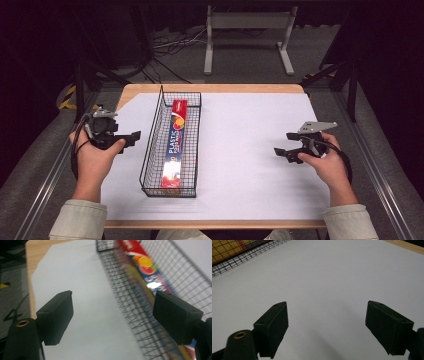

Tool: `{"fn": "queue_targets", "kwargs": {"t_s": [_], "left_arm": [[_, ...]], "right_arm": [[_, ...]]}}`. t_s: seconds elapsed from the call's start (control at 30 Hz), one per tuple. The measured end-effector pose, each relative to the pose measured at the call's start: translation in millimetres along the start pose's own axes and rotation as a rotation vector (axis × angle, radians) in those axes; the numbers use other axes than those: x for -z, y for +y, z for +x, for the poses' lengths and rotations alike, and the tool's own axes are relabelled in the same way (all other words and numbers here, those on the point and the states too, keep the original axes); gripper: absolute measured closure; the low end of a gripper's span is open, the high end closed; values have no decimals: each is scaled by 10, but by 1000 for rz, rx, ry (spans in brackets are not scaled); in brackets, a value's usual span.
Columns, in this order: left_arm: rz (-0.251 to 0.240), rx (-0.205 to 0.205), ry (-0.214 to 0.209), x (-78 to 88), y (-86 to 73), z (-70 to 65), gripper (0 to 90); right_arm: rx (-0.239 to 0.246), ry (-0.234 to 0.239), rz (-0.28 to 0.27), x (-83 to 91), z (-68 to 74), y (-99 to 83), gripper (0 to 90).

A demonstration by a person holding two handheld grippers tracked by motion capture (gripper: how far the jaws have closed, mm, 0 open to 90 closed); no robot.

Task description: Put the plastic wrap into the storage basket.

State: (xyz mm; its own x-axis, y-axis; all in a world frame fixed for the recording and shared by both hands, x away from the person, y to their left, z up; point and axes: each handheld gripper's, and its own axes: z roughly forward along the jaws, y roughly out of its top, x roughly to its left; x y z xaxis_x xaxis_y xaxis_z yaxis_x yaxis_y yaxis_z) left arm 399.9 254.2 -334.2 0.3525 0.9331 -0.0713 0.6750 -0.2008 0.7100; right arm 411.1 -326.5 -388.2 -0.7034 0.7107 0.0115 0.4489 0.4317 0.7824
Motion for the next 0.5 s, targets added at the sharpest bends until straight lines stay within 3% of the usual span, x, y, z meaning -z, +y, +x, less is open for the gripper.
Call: {"fn": "queue_targets", "kwargs": {"t_s": [0.07, 0.17, 0.43, 0.5], "left_arm": [[5, 7, 2, -26, -31, 39, 177], [24, 26, 65, -156, -122, 139, 177], [3, 83, 44, -360, -354, 264, 175], [22, 83, 54, -382, -382, 294, 174]], "right_arm": [[-1, -2, 3, -7, -11, -14, 188], [-1, -4, 6, -17, -21, -24, 188], [1, -3, 8, -32, -19, -33, 188], [1, -2, 5, -28, -18, -35, 188]]}}
